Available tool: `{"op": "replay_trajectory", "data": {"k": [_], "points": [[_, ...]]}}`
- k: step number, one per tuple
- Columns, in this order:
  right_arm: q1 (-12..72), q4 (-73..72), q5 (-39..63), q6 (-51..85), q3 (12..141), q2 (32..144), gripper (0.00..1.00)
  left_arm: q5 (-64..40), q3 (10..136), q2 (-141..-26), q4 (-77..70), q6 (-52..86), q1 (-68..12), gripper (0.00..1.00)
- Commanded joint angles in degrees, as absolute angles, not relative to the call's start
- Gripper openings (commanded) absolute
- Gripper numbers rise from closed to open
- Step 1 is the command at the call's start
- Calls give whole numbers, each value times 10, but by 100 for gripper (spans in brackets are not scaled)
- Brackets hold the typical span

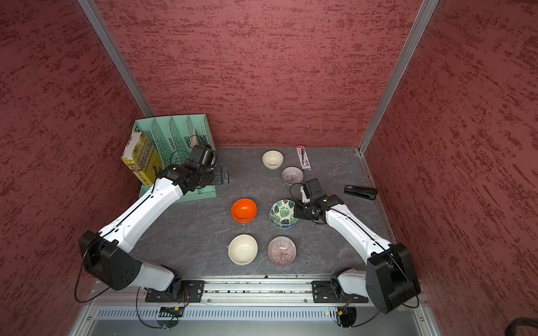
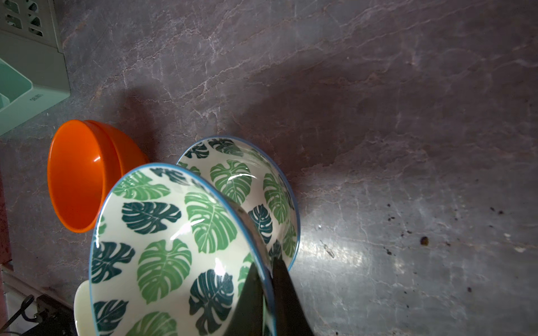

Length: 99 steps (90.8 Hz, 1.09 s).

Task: Stack the bowls
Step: Place the bowl in the bowl.

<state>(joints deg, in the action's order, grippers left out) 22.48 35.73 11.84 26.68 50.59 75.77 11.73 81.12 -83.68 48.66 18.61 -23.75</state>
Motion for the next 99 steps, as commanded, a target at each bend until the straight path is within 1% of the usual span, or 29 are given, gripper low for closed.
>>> {"op": "replay_trajectory", "data": {"k": [1,22,46,58,71,77,99], "points": [[230,300,126,264,507,774,0,121,823,-831,491,190,-237,100],[238,292,109,258,518,818,0,125,826,-832,493,191,-237,100],[246,295,90,256,517,830,0,127,831,-832,494,190,-238,100],[248,302,81,255,521,831,12,127,831,-832,493,190,-239,100],[249,311,72,254,526,831,22,127,832,-830,494,190,-239,100],[251,316,71,254,530,830,29,128,831,-828,495,190,-240,100],[254,364,29,246,545,800,34,127,831,-822,495,189,-241,100]]}}
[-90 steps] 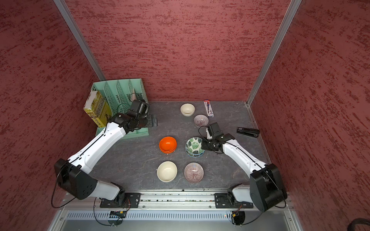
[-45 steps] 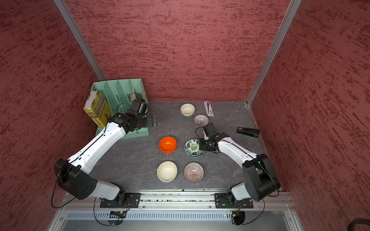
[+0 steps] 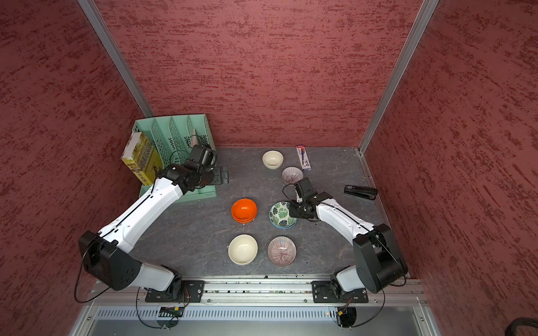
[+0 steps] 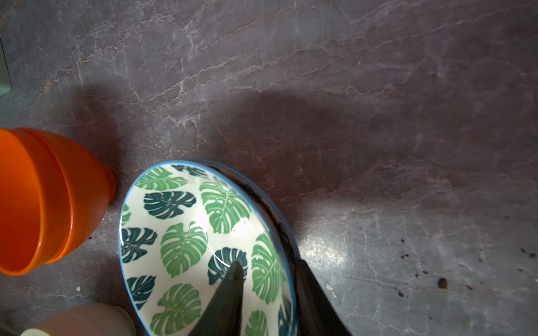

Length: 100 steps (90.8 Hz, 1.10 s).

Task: Stack the bowls
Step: Place the bowl in the bowl, then pick up the bowl from the center of the board.

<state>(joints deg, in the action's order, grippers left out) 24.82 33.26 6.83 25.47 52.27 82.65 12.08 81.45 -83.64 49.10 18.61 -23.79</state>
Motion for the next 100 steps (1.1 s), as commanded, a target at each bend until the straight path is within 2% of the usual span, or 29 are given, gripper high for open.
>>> {"op": "replay_trajectory", "data": {"k": [1,27,42,51,82,100], "points": [[254,366,26,246,544,798,34,128,831,-822,495,189,-242,100],[254,345,3,241,531,809,27,127,832,-830,492,190,-248,100],[245,301,-28,252,569,798,46,130,838,-833,495,192,-252,100],[228,284,-32,263,627,814,51,134,844,-837,499,190,-253,100],[151,214,-26,333,765,1028,51,141,844,-839,505,197,-261,100],[134,216,-53,330,804,1091,51,149,836,-834,510,193,-261,100]]}}
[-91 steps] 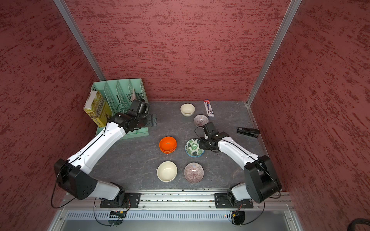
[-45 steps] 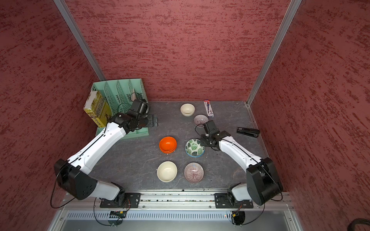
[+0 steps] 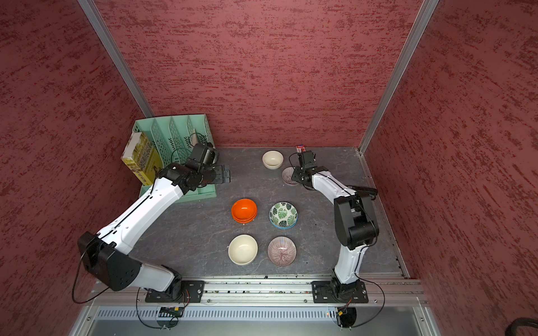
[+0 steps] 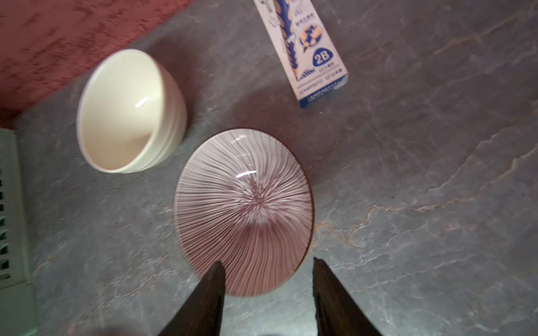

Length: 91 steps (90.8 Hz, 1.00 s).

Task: Stack the bowls
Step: Pick up the bowl from the center of the board.

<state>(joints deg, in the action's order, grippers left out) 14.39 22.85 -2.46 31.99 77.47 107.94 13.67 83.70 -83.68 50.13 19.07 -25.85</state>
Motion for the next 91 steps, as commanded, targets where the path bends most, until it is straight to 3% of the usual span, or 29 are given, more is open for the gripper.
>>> {"op": "replay_trajectory", "data": {"k": [1,23,44,80,91], "points": [[133,215,-53,330,804,1093,51,150,836,-834,510,193,-261,100],[109,201,-22,335,820,1130,51,151,839,-846,504,189,-258,100],[106,198,3,334,837,1168,45,147,847,-856,503,186,-254,100],[106,164,12,332,797,1135,2,142,840,-854,496,185,-246,100],[106,144,20,332,760,1089,0,136,838,-852,492,186,-246,100]]}}
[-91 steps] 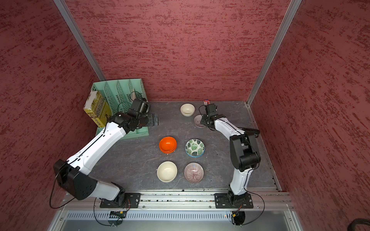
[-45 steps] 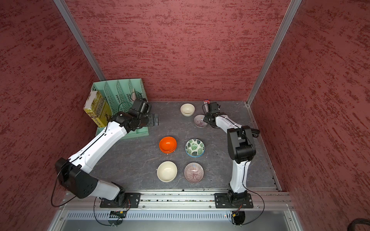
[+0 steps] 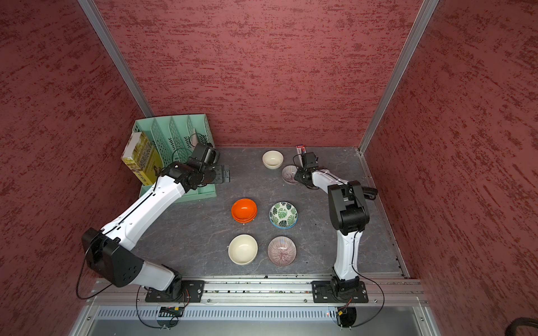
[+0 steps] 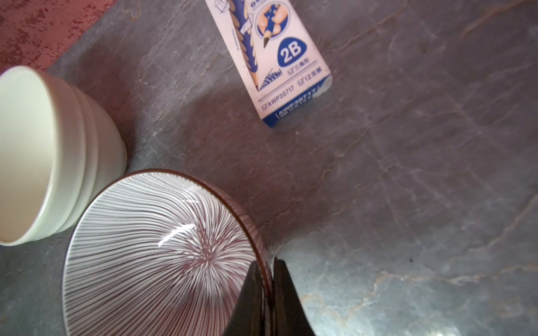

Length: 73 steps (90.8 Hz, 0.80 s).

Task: Stack the bowls
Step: Pick up the bowl from the center of the board, then place the bowl in the bowl.

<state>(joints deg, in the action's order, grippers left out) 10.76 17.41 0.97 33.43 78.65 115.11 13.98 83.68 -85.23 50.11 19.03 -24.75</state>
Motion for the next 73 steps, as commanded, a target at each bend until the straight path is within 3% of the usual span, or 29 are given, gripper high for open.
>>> {"op": "replay_trajectory", "data": {"k": [1,40,73], "points": [[106,142,21,333,757,1084,0,135,838,-852,492,186,-246,100],[123,204,118,258,639,862,0,131,839,-847,486,183,-252,100],[221,343,155,217,515,656,0,93,859,-874,478,186,-197,100]]}}
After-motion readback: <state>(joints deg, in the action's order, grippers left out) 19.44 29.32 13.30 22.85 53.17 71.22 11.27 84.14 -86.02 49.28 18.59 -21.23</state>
